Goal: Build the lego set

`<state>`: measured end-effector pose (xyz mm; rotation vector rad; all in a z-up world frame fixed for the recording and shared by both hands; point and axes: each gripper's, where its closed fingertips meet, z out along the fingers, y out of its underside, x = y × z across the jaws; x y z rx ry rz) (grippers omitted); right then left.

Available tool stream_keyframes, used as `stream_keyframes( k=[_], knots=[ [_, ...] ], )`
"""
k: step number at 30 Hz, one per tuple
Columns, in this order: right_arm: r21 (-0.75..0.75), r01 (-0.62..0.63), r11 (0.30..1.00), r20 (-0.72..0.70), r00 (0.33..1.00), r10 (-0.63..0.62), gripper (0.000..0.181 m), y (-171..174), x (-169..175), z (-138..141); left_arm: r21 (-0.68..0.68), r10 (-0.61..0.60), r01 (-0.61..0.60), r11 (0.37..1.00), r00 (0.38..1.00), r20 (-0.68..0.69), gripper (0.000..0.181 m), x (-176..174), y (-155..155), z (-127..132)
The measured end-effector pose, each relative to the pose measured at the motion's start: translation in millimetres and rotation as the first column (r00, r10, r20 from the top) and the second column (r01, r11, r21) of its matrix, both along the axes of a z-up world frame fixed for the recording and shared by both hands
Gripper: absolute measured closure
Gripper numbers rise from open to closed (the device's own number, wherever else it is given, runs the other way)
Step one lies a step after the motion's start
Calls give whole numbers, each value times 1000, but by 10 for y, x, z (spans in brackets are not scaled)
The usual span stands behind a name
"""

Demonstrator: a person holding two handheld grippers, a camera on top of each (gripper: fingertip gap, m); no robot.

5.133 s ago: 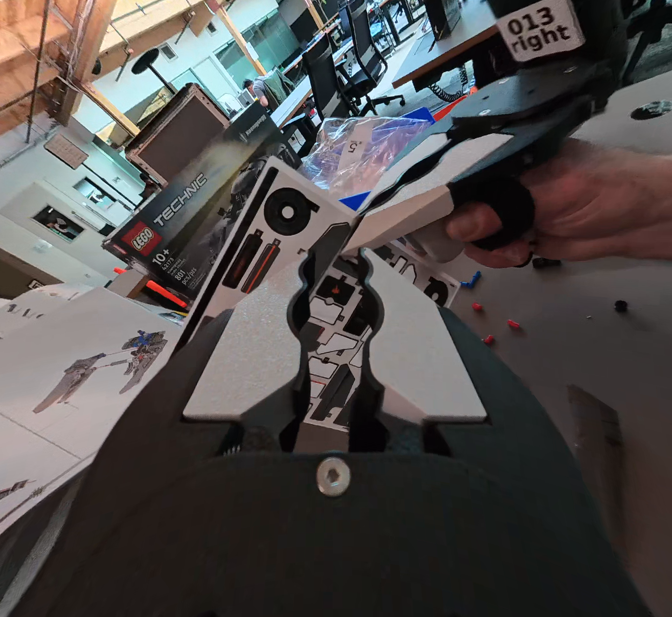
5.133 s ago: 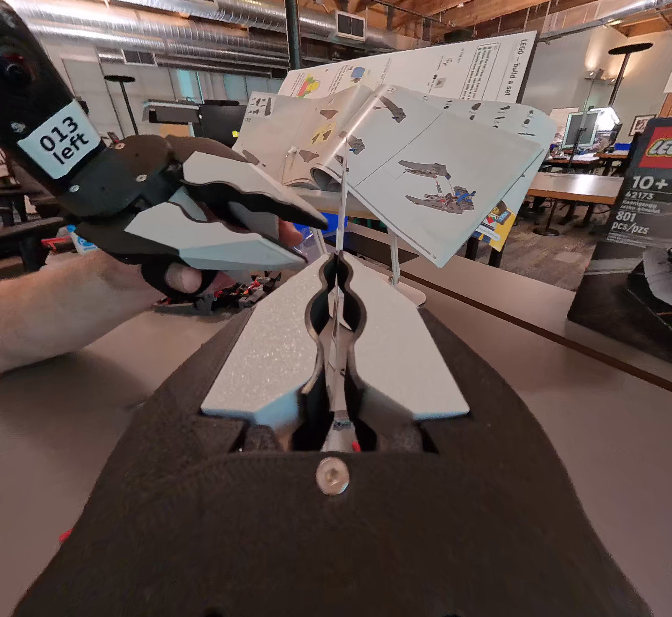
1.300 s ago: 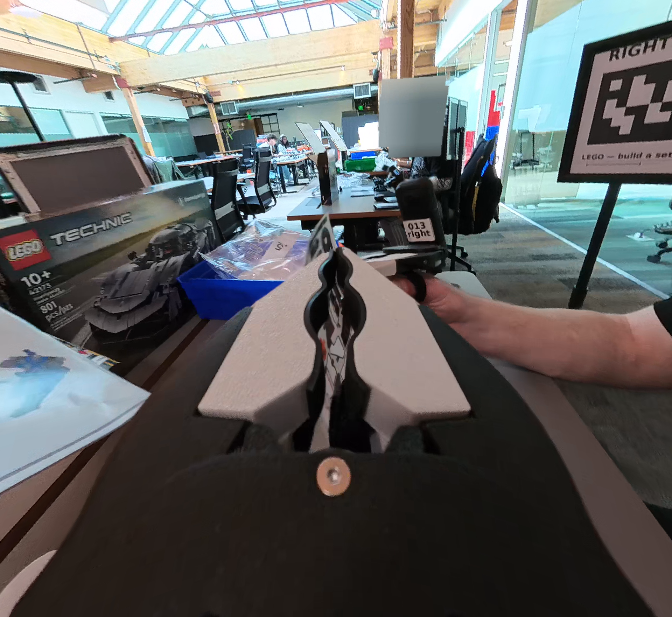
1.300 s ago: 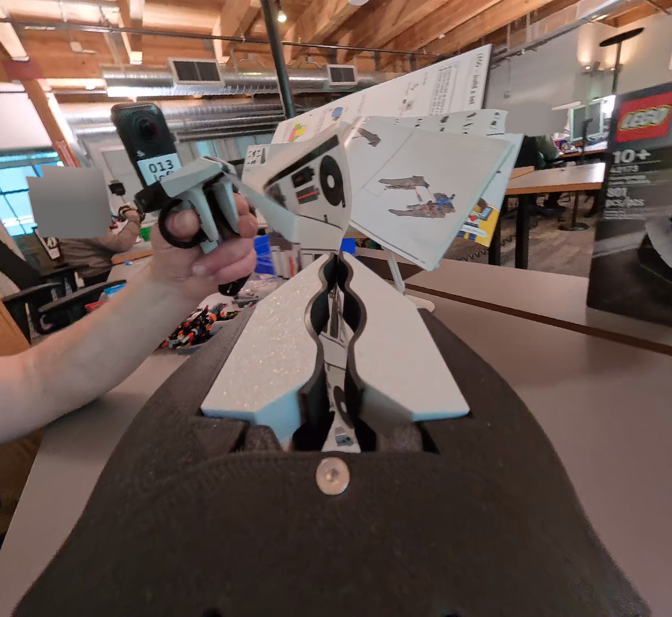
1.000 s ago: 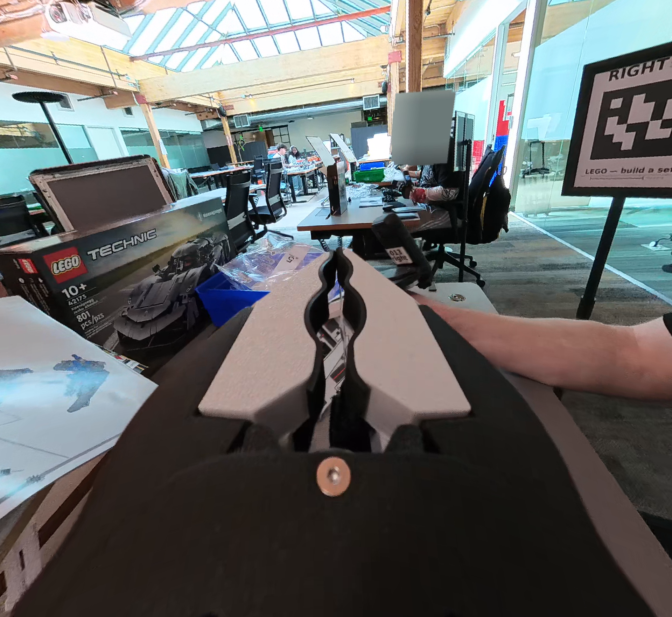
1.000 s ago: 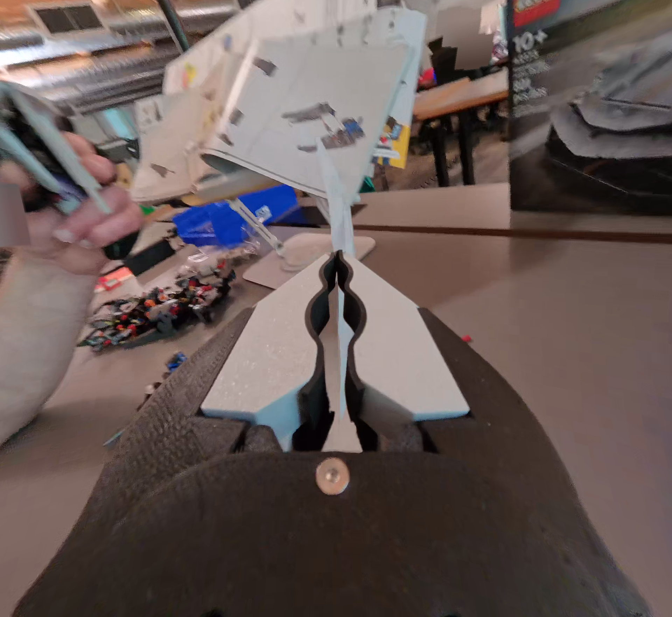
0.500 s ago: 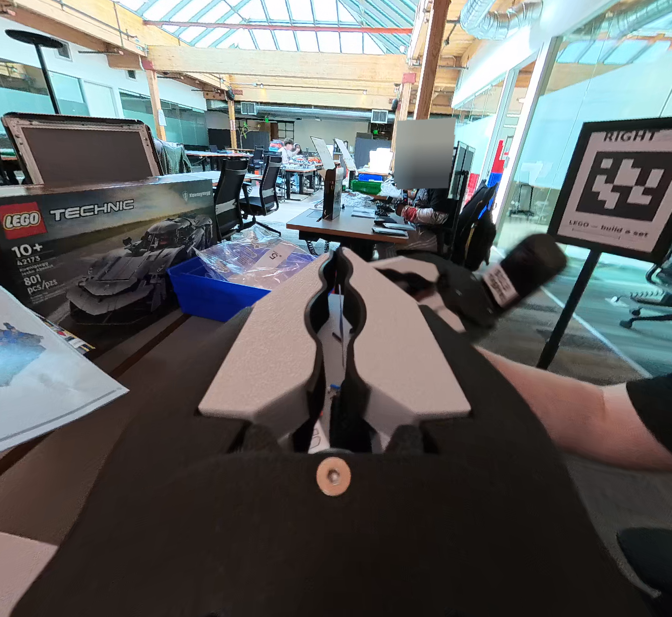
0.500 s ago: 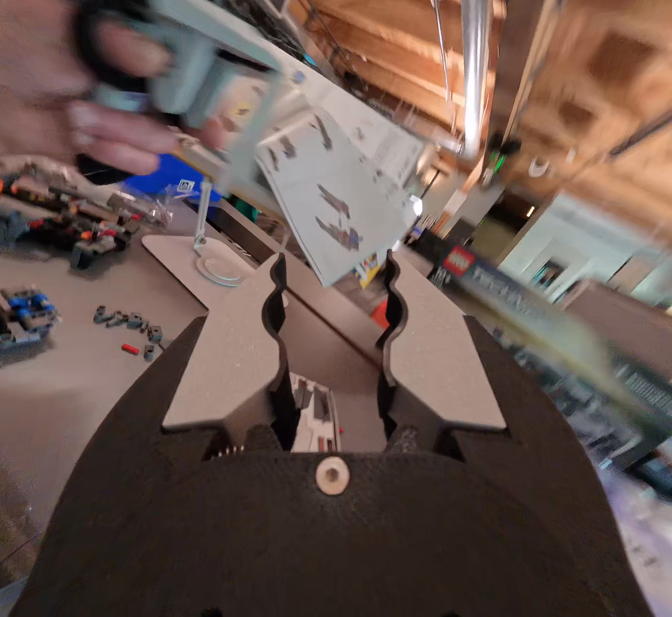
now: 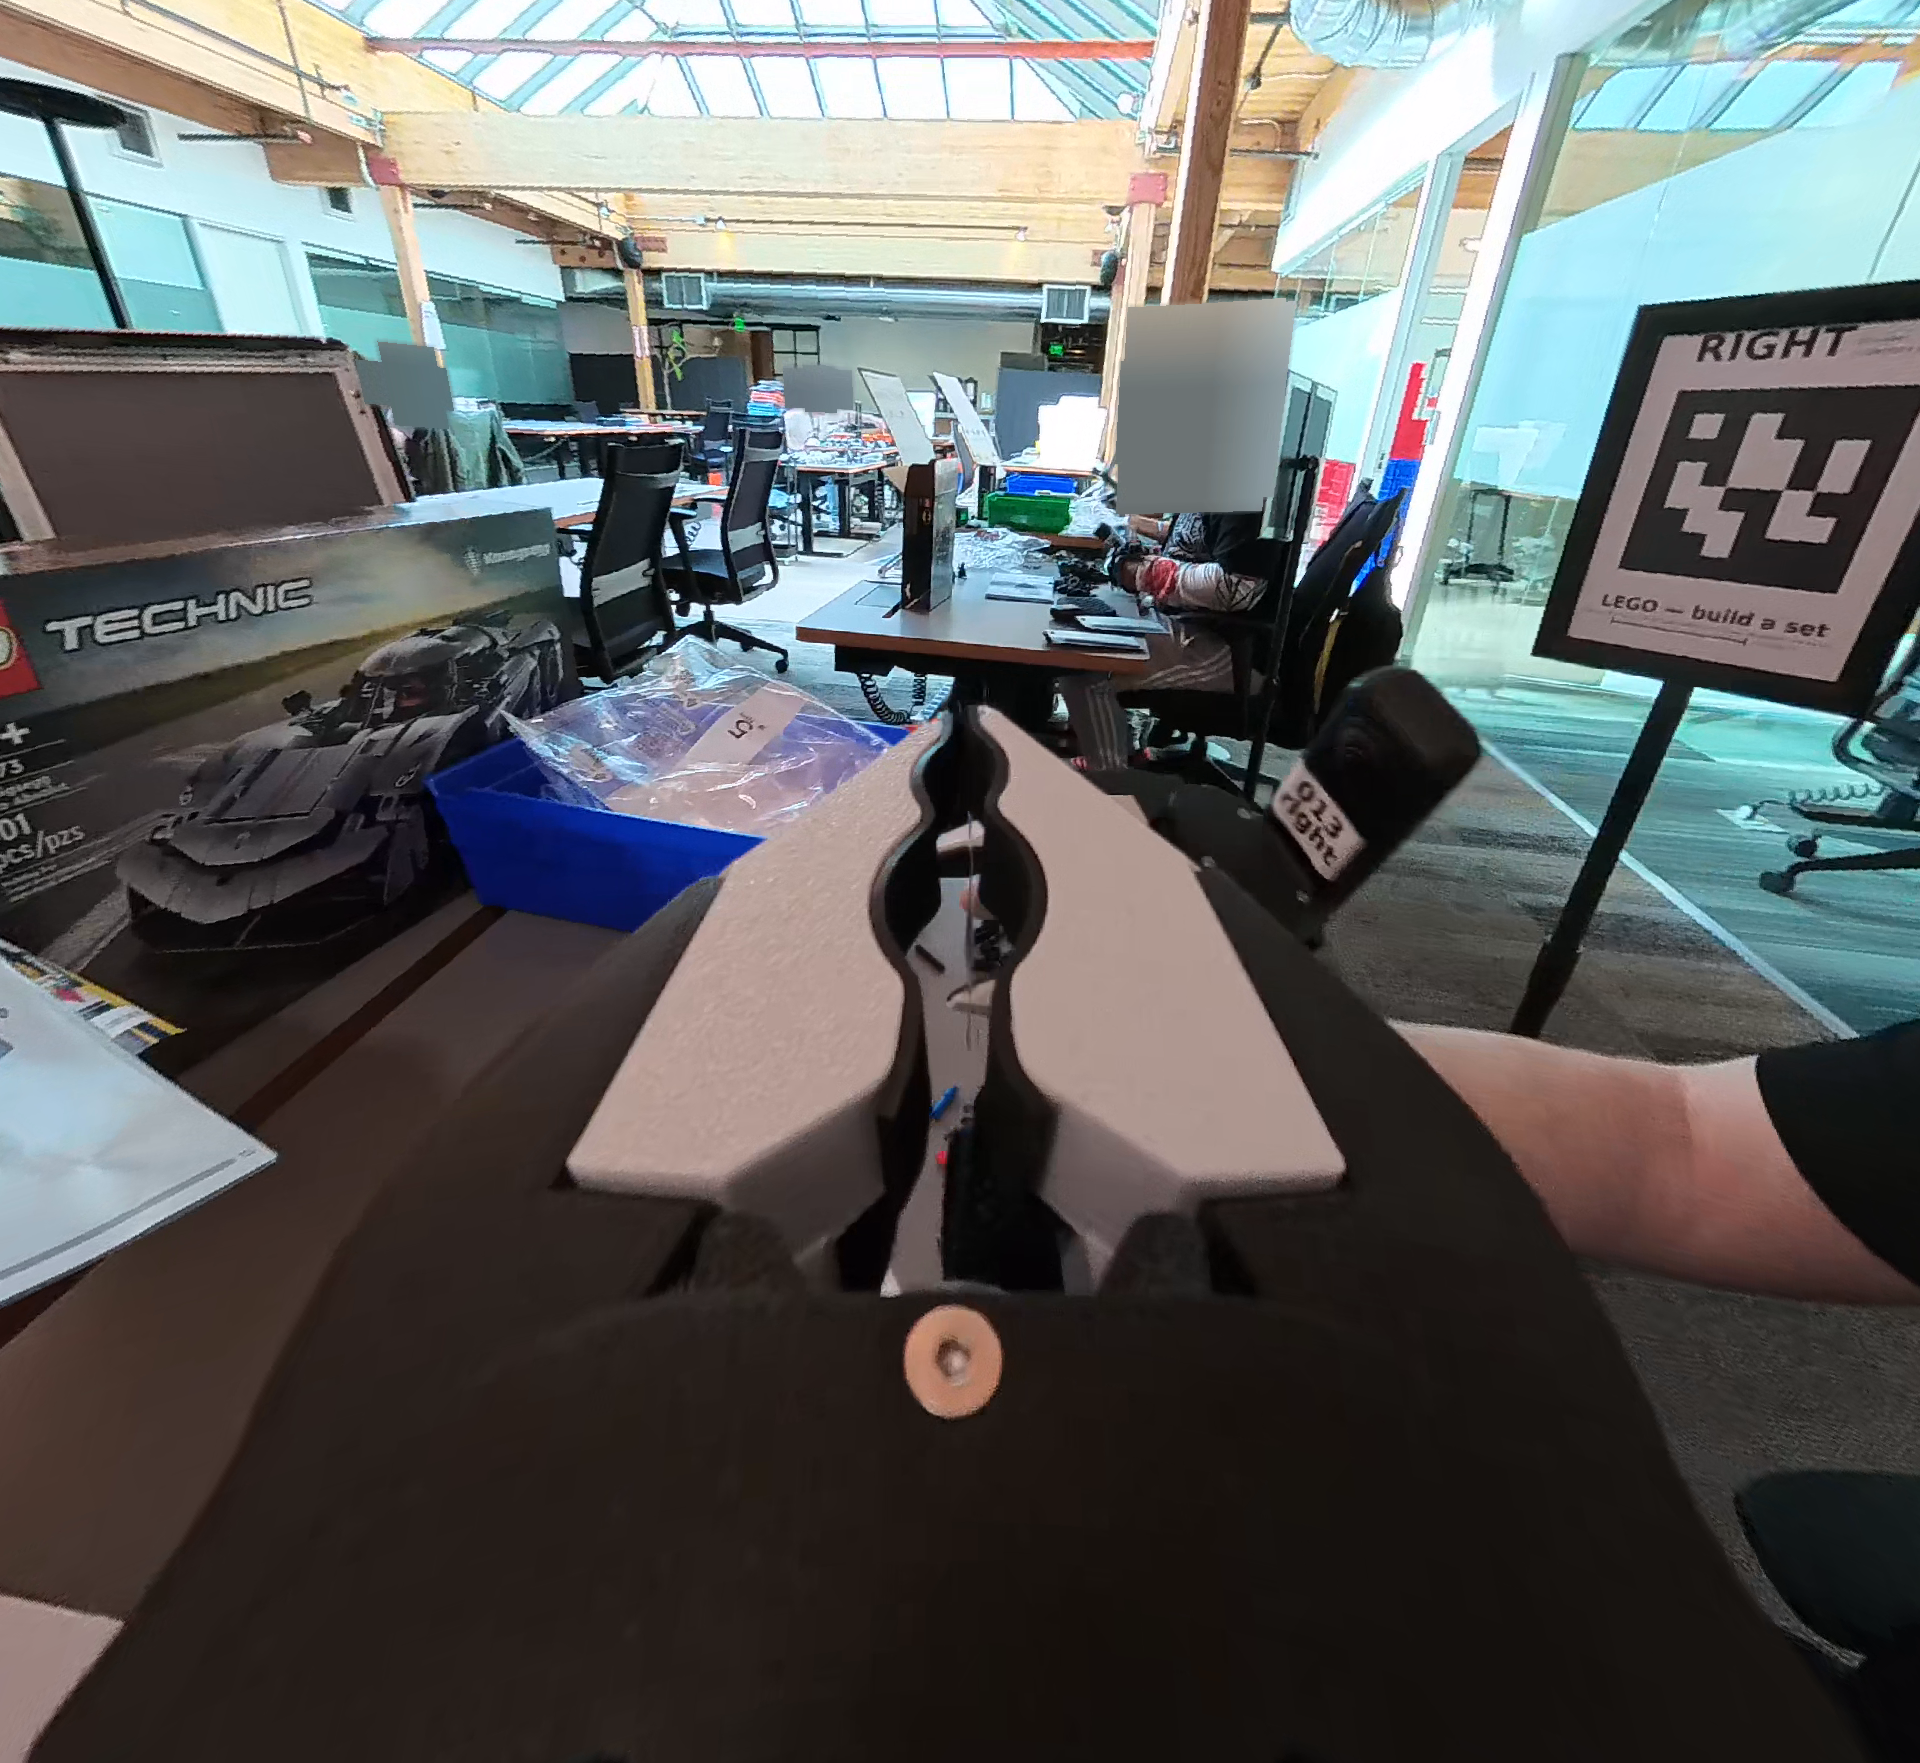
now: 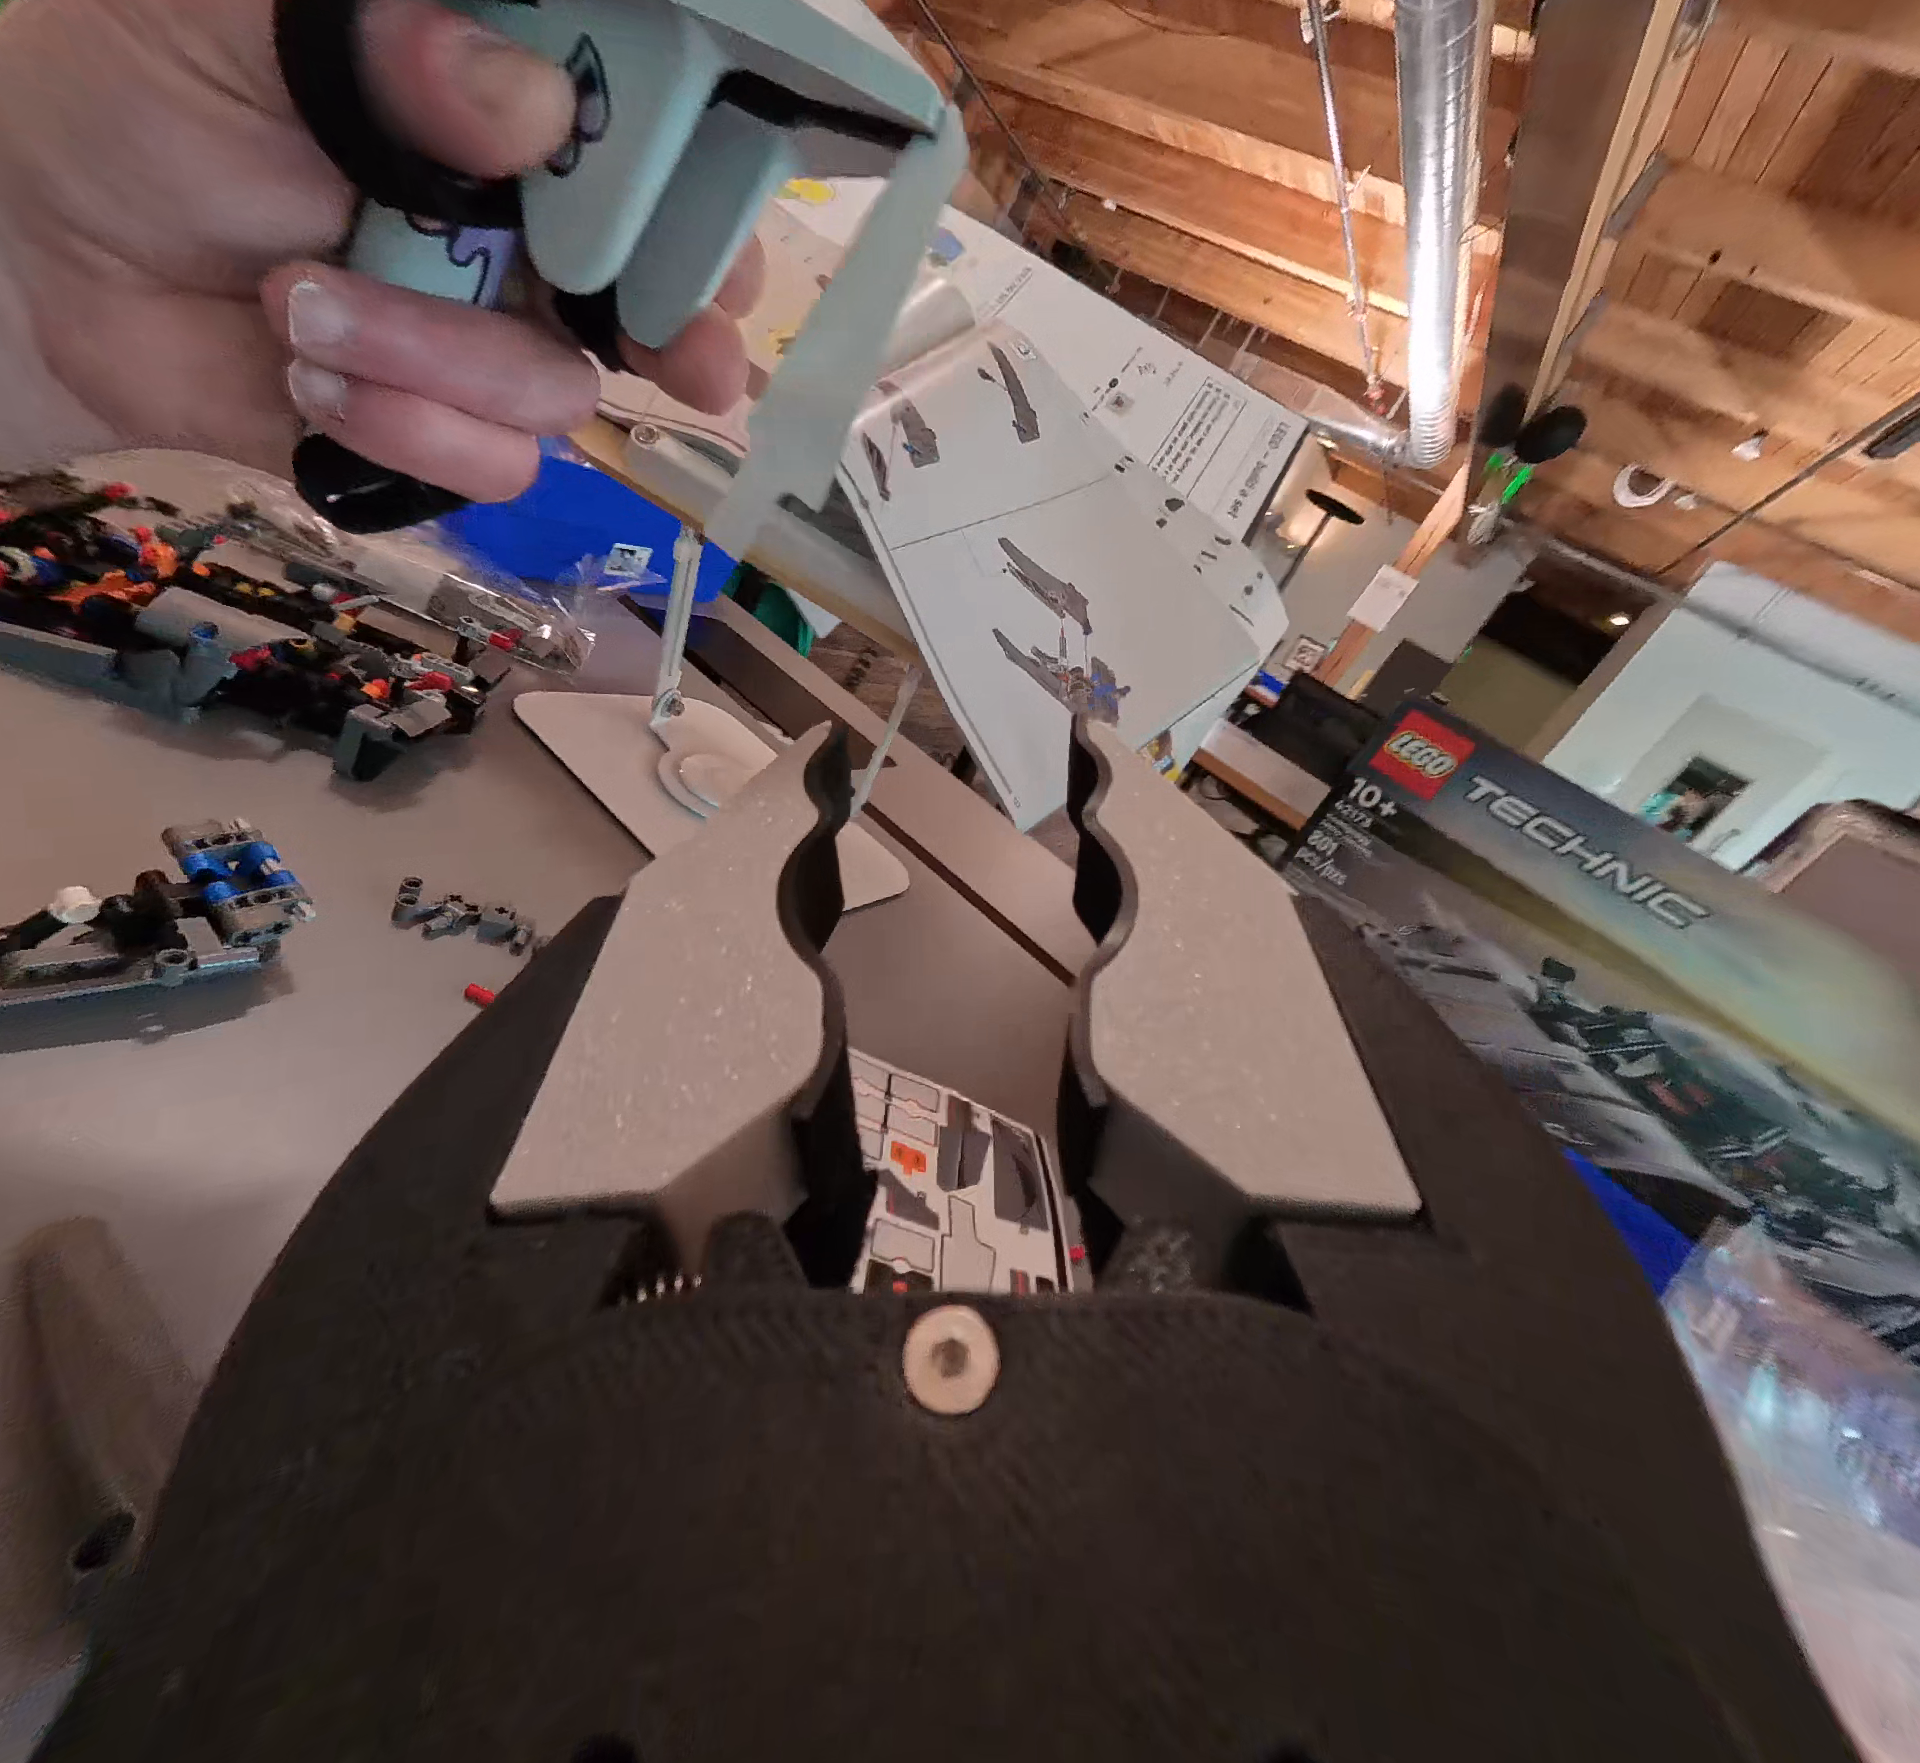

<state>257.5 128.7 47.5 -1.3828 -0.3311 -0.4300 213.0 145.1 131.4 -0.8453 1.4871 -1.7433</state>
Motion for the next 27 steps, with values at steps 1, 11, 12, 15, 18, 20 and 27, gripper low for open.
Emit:
stream_keyframes(
  k=[1,11,12,15,18,20,27],
  knots=[
    [4,-25,1000,-25,999,25,144,-12,10,-1,11,-7,7,1000,1000,1,181,-24,-28,2],
    [129,-560,819,-454,701,551,146,-282,-352,182,229,-246,233,945,969,30,181,-396,-479,-45],
    [145,-562,814,-459,691,559,142,-321,-375,200,226,-238,226,948,971,27,181,-371,-473,-36],
    [136,-444,885,-367,807,462,142,-416,-403,212,197,-246,236,952,969,31,181,-338,-475,-2],
    [126,-460,879,-334,815,474,144,-501,-629,250,203,-265,255,945,964,25,181,-335,-514,-32],
    [121,-476,871,-335,807,487,145,-491,-724,272,209,-284,274,939,959,19,181,-345,-555,-55],
    [83,-493,866,-351,799,488,163,-364,-871,269,223,-335,324,919,942,11,181,-398,-693,-101]
  ],
)
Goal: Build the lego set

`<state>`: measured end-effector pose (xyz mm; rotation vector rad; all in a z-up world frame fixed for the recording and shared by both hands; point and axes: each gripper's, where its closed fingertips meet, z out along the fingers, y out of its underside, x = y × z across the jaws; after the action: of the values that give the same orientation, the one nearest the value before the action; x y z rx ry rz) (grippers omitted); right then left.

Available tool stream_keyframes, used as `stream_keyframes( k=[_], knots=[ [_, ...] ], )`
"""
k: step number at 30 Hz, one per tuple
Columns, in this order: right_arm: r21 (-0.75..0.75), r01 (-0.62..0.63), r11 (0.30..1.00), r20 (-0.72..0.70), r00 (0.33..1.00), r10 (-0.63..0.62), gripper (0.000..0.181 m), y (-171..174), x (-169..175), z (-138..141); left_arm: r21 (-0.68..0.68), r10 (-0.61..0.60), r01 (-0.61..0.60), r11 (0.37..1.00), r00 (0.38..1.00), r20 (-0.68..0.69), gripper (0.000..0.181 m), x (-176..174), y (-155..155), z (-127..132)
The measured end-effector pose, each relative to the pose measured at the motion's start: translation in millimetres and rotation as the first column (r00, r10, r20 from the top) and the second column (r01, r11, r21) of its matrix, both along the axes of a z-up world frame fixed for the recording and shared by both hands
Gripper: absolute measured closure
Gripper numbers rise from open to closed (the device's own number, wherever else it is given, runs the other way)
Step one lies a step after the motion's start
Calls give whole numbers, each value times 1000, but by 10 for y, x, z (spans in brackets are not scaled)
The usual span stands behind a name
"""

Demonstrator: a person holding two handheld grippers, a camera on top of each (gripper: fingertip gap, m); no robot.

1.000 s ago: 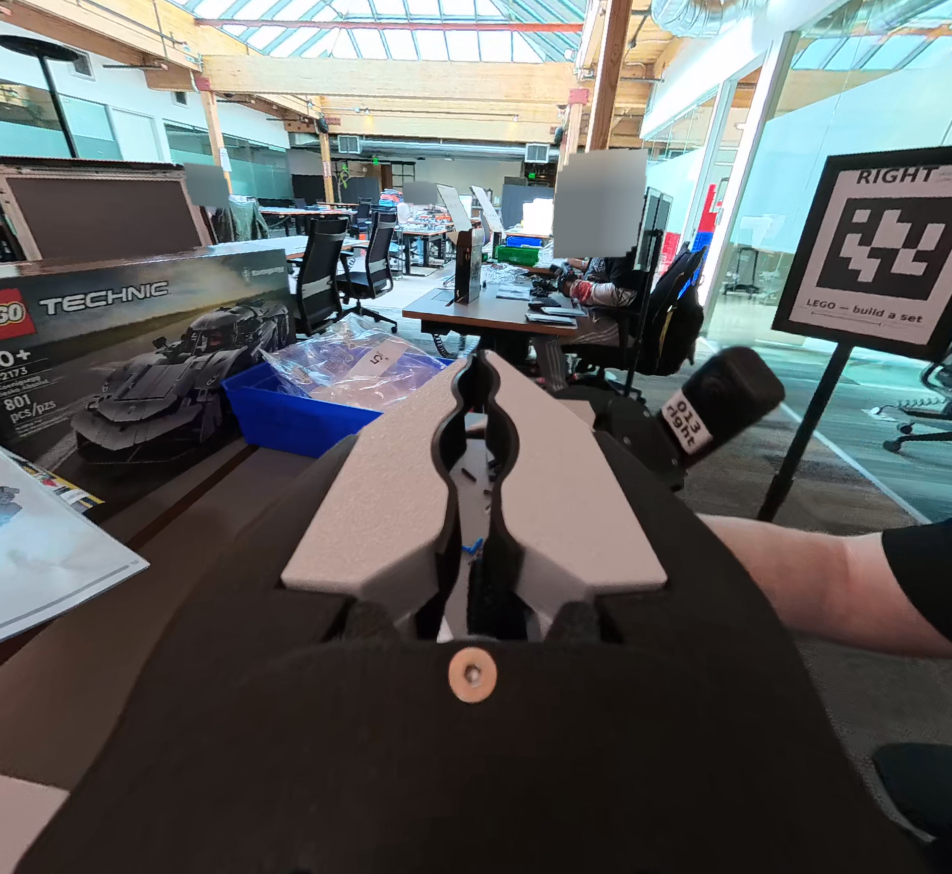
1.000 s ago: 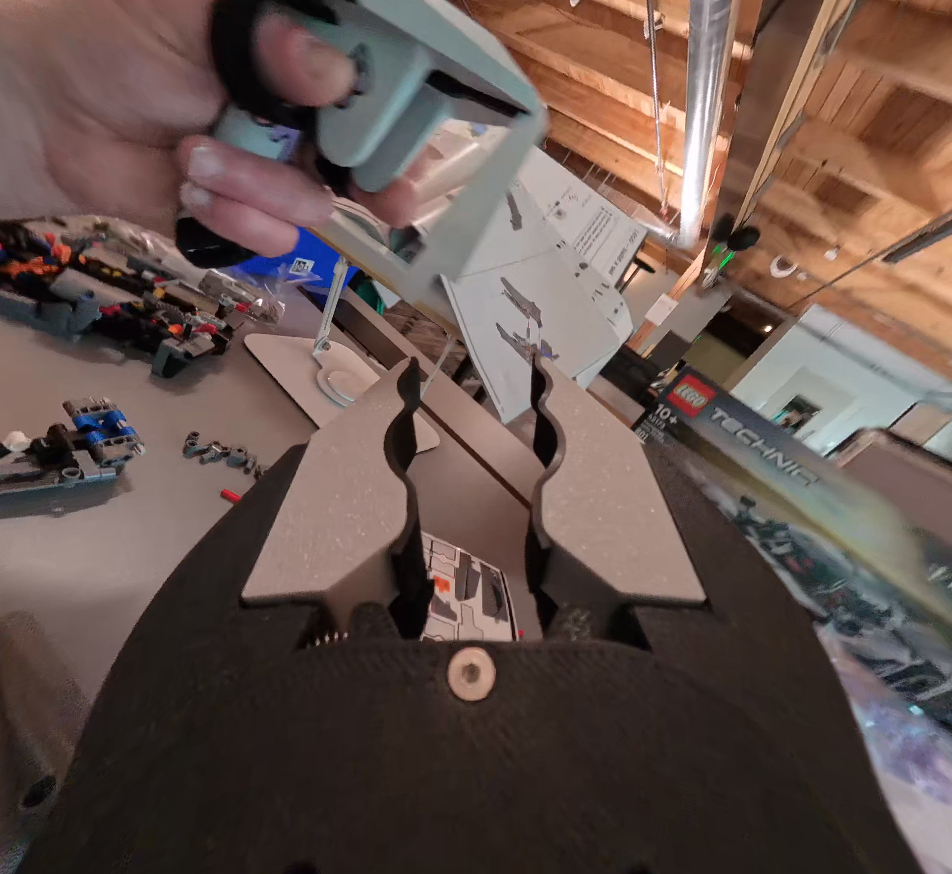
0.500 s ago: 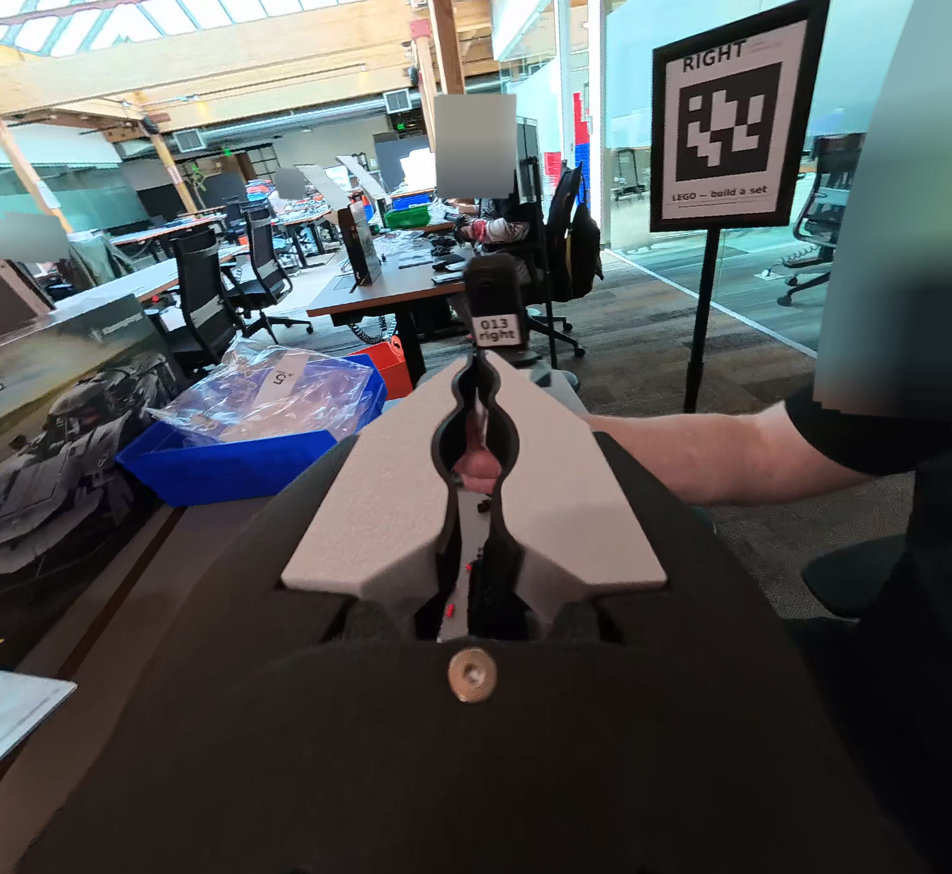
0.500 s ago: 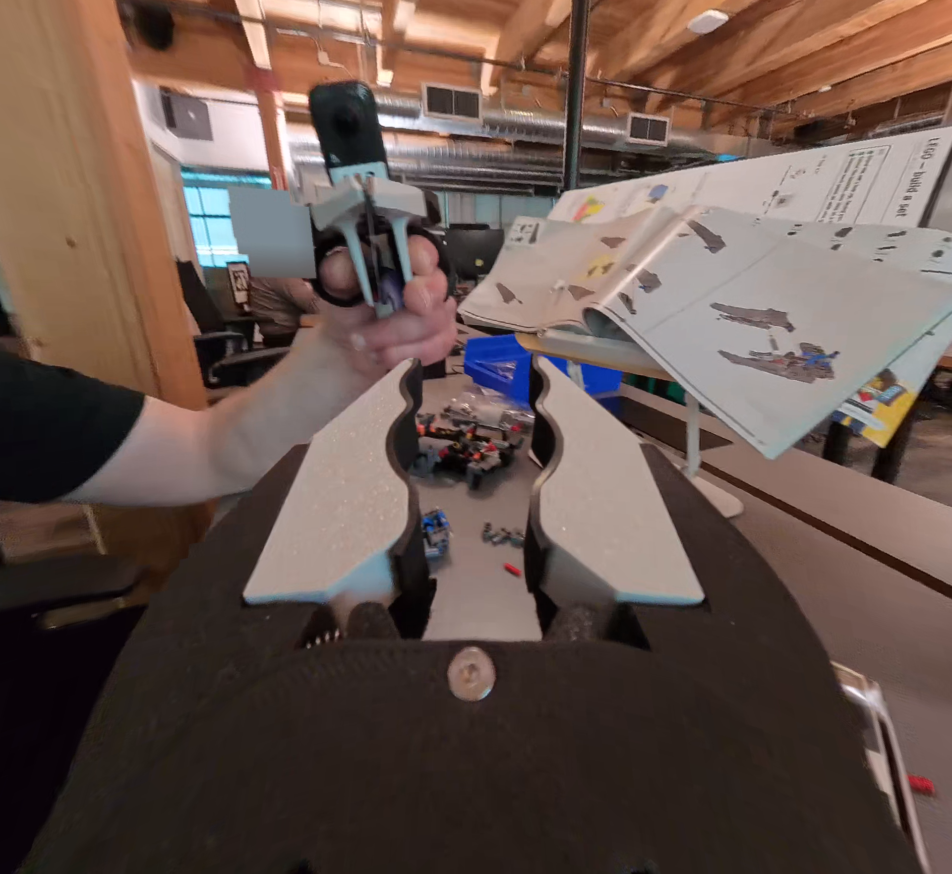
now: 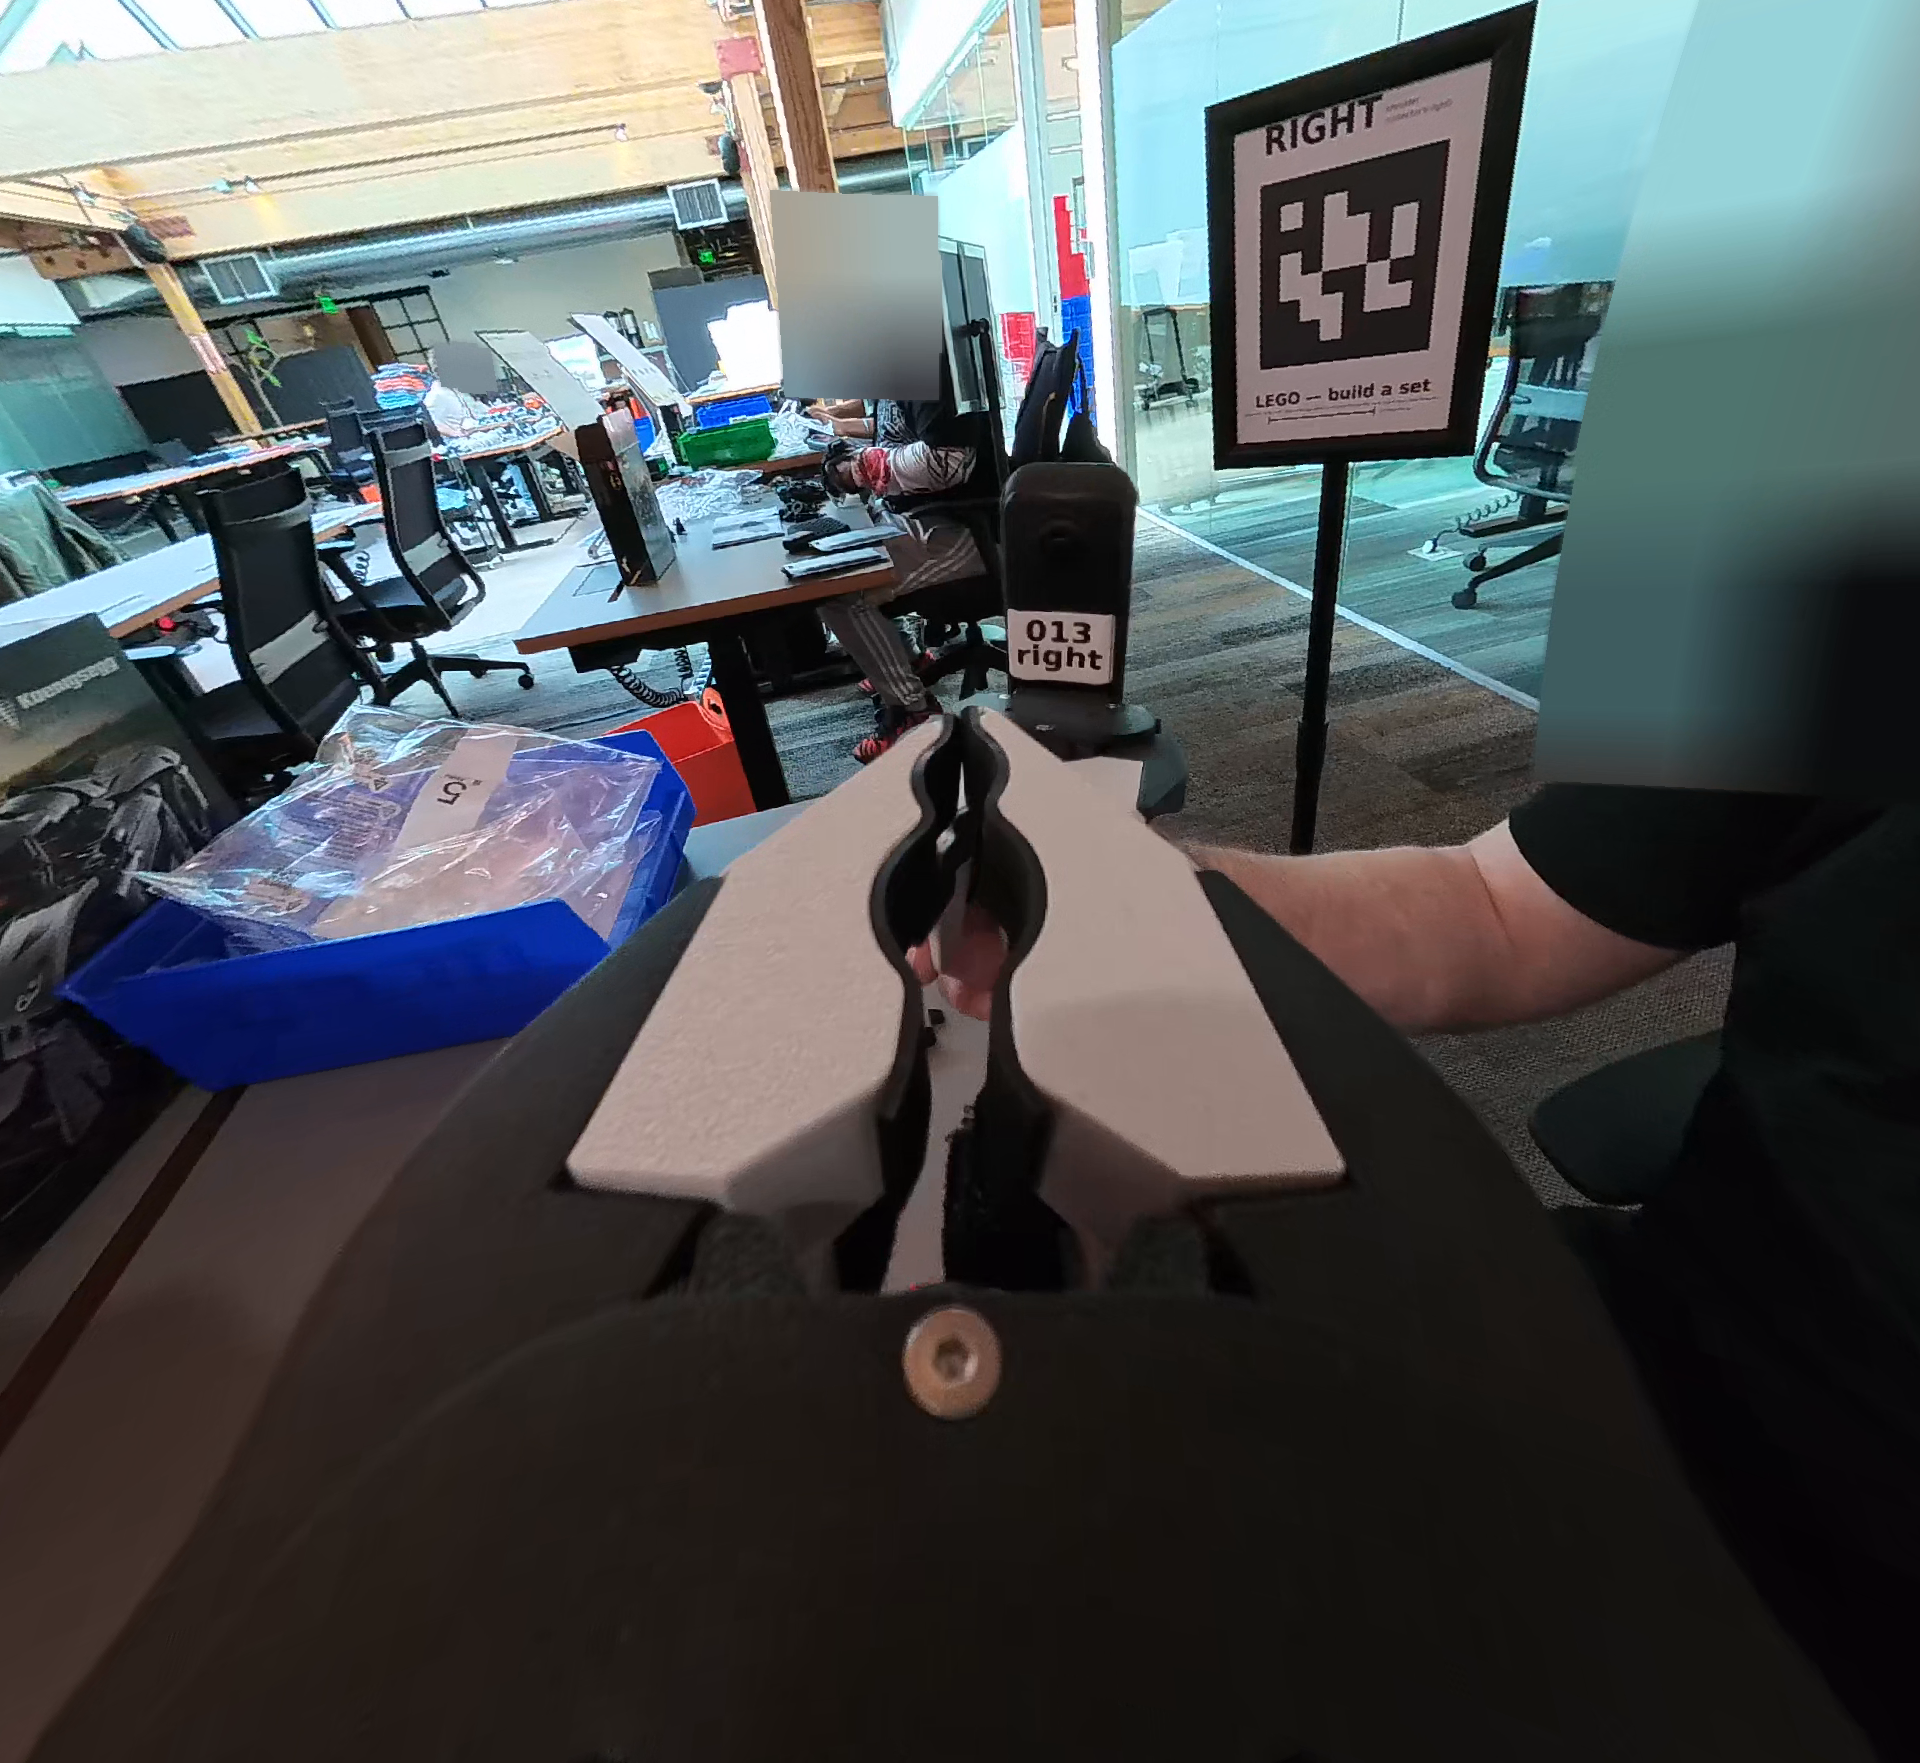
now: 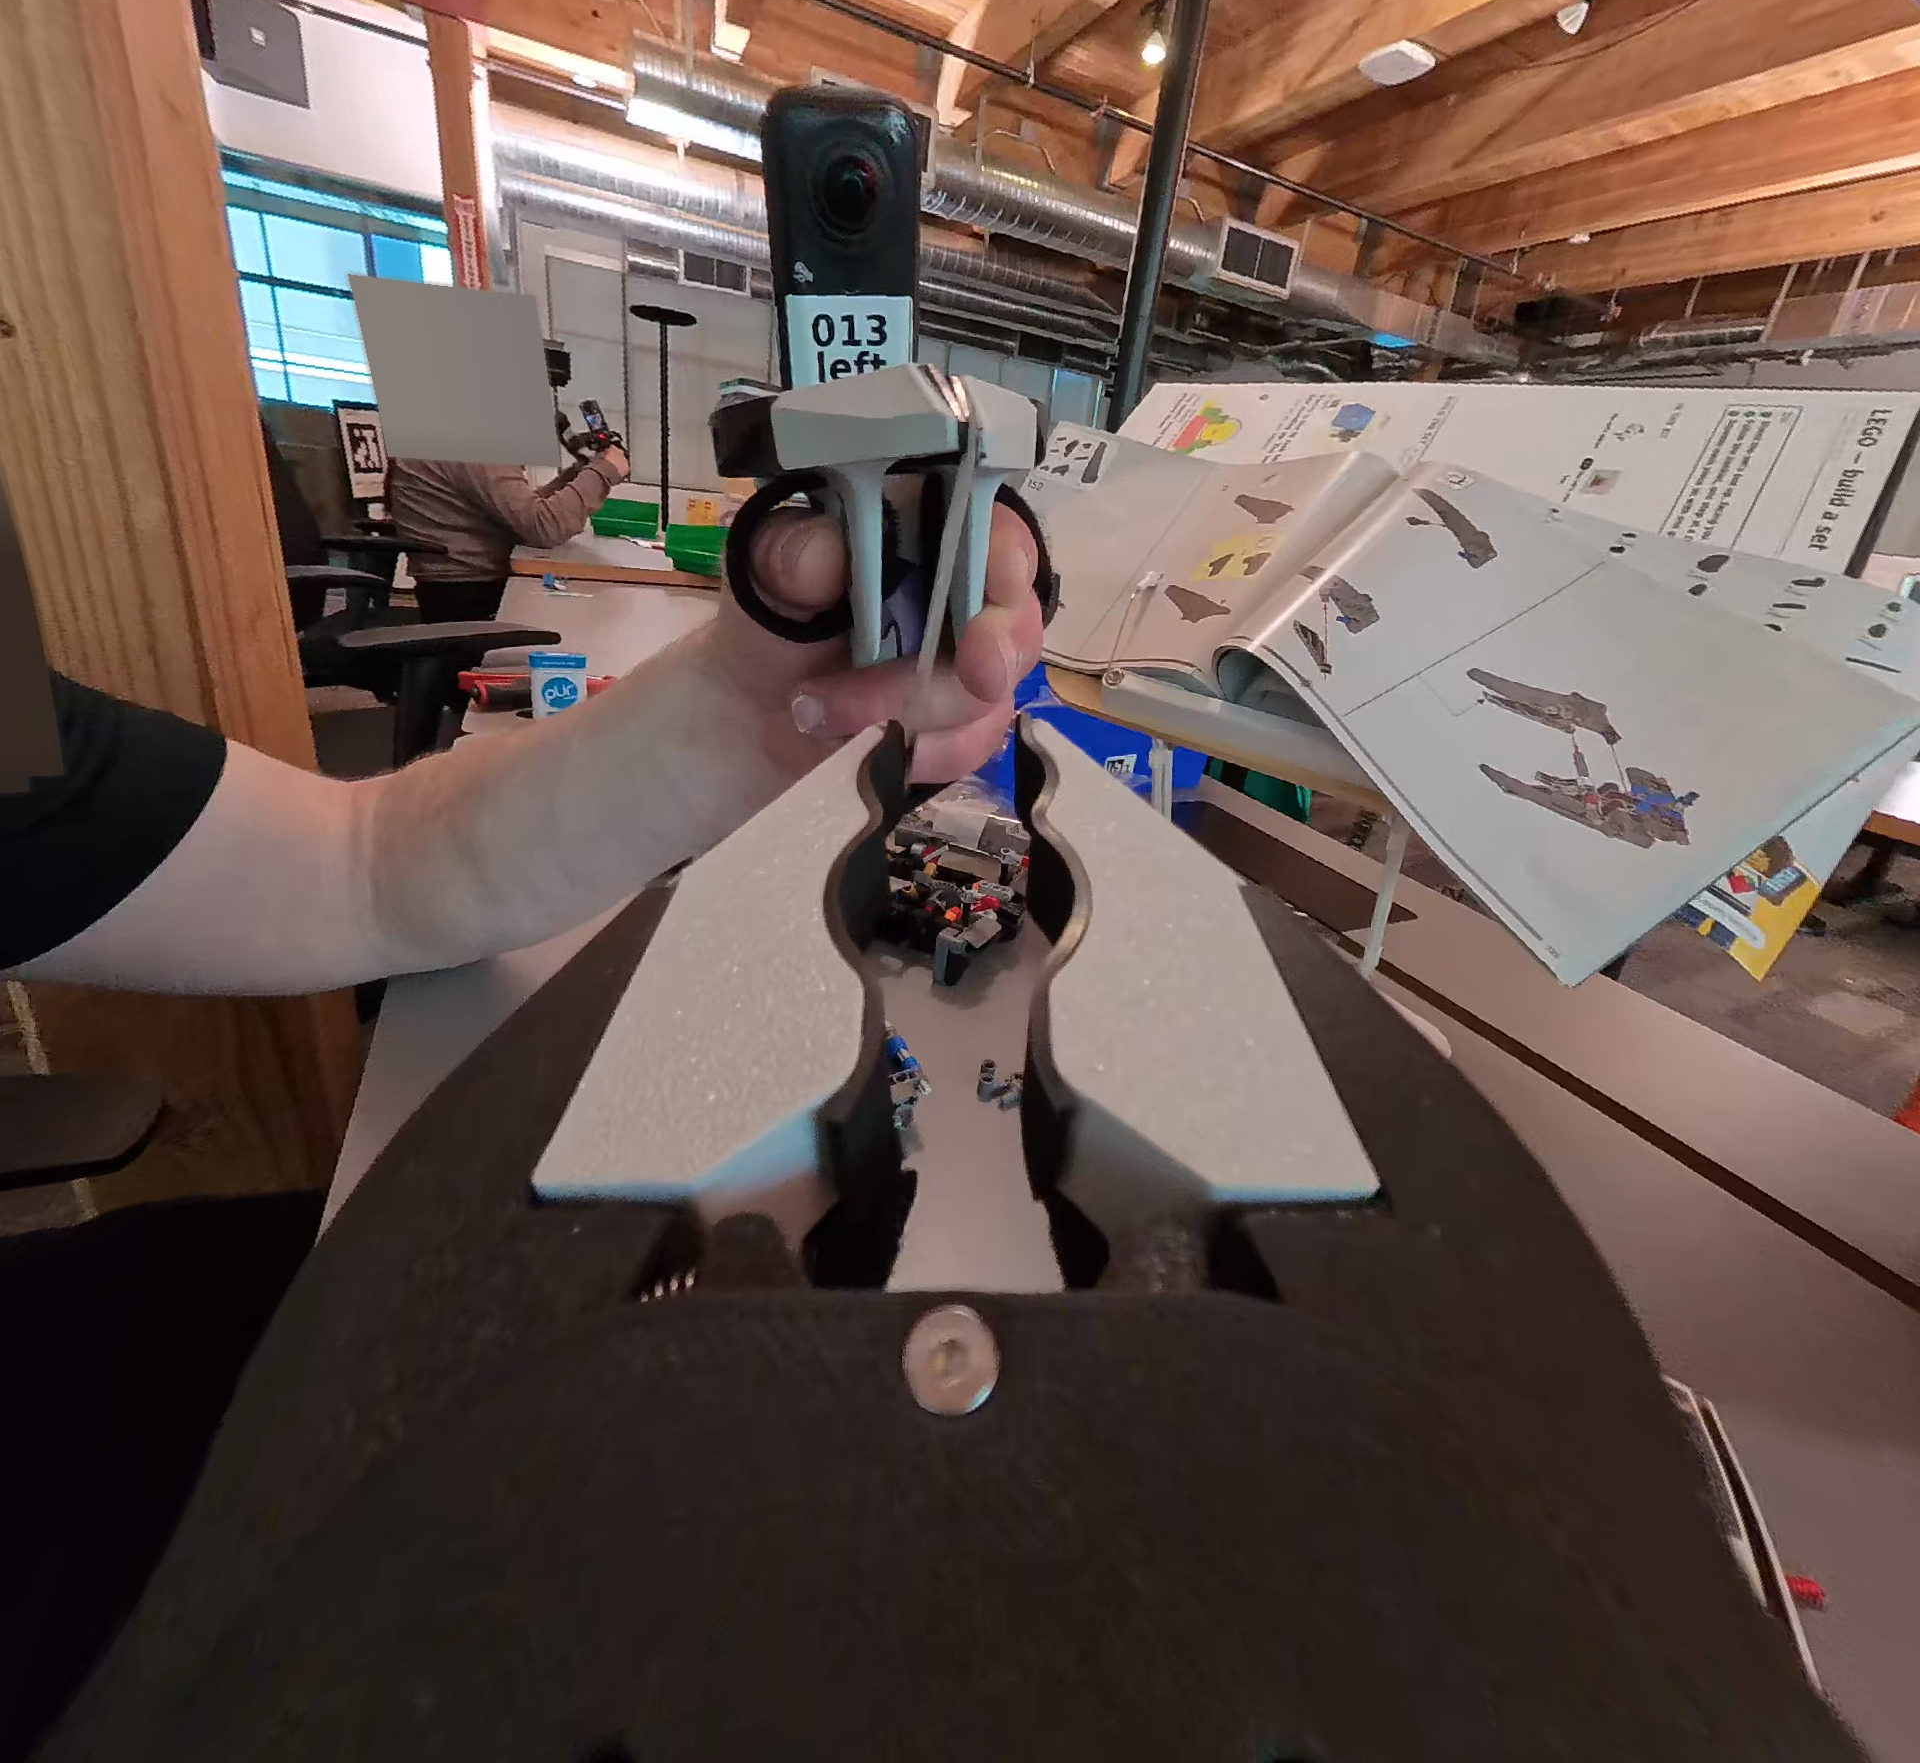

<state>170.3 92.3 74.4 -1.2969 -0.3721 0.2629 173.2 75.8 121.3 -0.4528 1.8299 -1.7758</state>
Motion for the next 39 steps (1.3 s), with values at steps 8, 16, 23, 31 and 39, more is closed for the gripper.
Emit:
stream_keyframes(
  k=[8,16,23,31,39],
  knots=[
    [17,-3,1000,-6,1000,3,181,-41,-42,33,-11,-24,24,1000,1000,1,181,-18,-8,-4],
    [27,42,999,12,999,-42,181,-93,6,64,-11,-36,36,999,999,9,181,-39,-14,9],
    [33,96,995,39,994,-97,181,-150,57,92,0,-23,23,1000,1000,21,181,-25,-10,7],
    [-42,91,995,65,994,-88,181,-186,40,54,107,43,-53,993,994,97,171,-18,-1,10],
    [-161,31,986,49,999,-23,181,-167,-45,-129,194,102,-144,970,972,212,173,-132,85,158]
  ],
)
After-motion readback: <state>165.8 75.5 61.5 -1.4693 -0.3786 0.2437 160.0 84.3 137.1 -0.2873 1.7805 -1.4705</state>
